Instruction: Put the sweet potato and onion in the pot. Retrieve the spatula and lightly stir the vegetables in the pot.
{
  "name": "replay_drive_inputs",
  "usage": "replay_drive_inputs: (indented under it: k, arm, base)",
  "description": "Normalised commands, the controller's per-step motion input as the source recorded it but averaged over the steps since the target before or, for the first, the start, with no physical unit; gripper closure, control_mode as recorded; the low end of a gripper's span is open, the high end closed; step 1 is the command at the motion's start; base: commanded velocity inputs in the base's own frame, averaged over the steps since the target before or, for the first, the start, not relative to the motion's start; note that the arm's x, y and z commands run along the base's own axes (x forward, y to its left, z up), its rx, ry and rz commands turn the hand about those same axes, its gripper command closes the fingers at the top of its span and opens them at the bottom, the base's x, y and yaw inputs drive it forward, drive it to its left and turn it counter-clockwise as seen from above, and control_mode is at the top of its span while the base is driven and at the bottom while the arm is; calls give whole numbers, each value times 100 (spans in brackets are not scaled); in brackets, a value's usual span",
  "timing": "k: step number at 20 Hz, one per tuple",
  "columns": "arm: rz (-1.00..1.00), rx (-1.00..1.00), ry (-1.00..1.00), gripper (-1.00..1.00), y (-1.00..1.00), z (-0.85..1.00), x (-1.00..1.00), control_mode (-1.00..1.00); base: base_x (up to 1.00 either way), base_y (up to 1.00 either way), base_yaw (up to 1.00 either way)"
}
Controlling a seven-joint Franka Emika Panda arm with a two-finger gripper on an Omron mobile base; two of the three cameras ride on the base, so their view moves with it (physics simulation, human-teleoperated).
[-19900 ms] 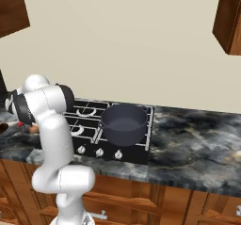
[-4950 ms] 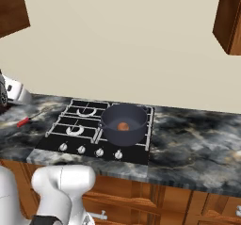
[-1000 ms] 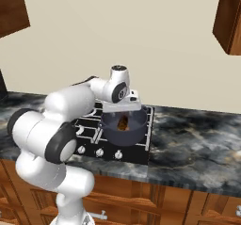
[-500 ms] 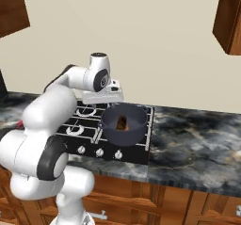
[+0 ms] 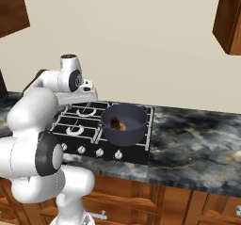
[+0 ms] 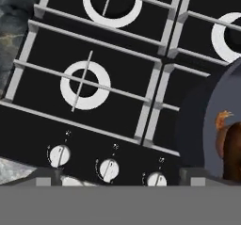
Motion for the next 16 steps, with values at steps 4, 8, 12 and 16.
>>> replay_drive_inputs:
  k: [4, 8, 12, 16]
  arm:
    - [0, -1, 11, -100, 100, -2, 0, -100]
    - [6, 0, 27, -100, 100, -2, 0, -100]
    - [14, 0, 32, -100, 100, -23, 0, -100]
    - [11, 0, 15, -100, 90, -63, 0, -100]
  base:
    - [0, 0, 0]
    - [0, 0, 0]
    - [0, 0, 0]
    - [0, 0, 0]
